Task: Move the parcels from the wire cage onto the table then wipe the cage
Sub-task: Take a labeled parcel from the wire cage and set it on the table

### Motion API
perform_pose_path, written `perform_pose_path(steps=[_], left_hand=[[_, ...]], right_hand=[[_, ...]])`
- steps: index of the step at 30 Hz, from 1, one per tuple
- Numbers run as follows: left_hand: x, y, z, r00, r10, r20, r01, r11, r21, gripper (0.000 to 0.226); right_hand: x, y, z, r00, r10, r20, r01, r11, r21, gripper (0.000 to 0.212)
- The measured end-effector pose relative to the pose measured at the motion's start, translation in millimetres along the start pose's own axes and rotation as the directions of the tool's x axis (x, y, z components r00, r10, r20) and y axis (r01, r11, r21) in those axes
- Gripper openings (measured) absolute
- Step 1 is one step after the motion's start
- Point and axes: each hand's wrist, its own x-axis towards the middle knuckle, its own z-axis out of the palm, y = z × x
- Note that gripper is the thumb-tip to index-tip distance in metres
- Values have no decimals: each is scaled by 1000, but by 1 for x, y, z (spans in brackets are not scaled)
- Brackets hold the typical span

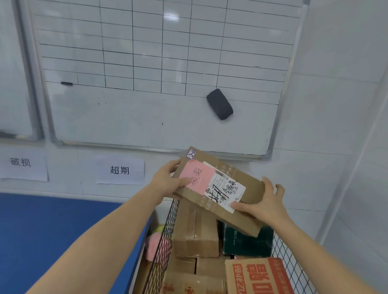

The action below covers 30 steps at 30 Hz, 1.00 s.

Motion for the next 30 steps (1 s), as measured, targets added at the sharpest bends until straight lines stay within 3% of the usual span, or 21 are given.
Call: perform_pose_path(steps=[3,6,9,11,13,18,19,21,23,24,26,27,30], left_hand=[[-1,5,-4,1000,19,-19,-18,999,46,59],[-1,8,-6,989,56,-135,-53,998,21,59],[4,7,1,956,51,-290,-51,999,10,71],[7,2,12,945,72,-319,-61,997,45,92],[8,-2,23,957,69,-282,-62,998,35,107],[2,-9,37,983,132,-126,-109,979,173,80],[2,-11,39,991,123,-58,-110,977,185,86],[5,-20,43,993,78,87,-92,981,168,119],[31,-47,47,995,19,102,-33,990,136,149],[42,-57,48,997,-4,80,-8,990,140,153],[28,-40,46,1000,9,19,-12,977,211,143],[14,-24,44,1000,27,-8,-25,974,224,125],[6,-4,43,996,49,-77,-32,979,202,70]], right_hand=[[3,-5,-2,996,-53,70,56,998,-36,111],[0,-7,0,996,-48,81,49,999,-12,105],[-4,-10,7,999,-34,19,35,999,-20,108],[-3,-17,15,1000,-6,-11,5,1000,-19,109],[0,-25,20,999,35,7,-36,999,12,109],[15,-10,31,988,112,103,-125,983,133,119],[27,5,40,984,129,121,-147,977,154,123],[41,23,52,977,158,144,-185,962,202,127],[29,8,47,975,161,154,-193,955,226,119],[17,-4,42,976,154,155,-186,958,217,107],[8,-16,37,976,125,178,-157,972,177,82],[5,-18,36,977,102,186,-131,980,148,74],[-2,-23,33,985,-21,173,20,1000,4,74]])
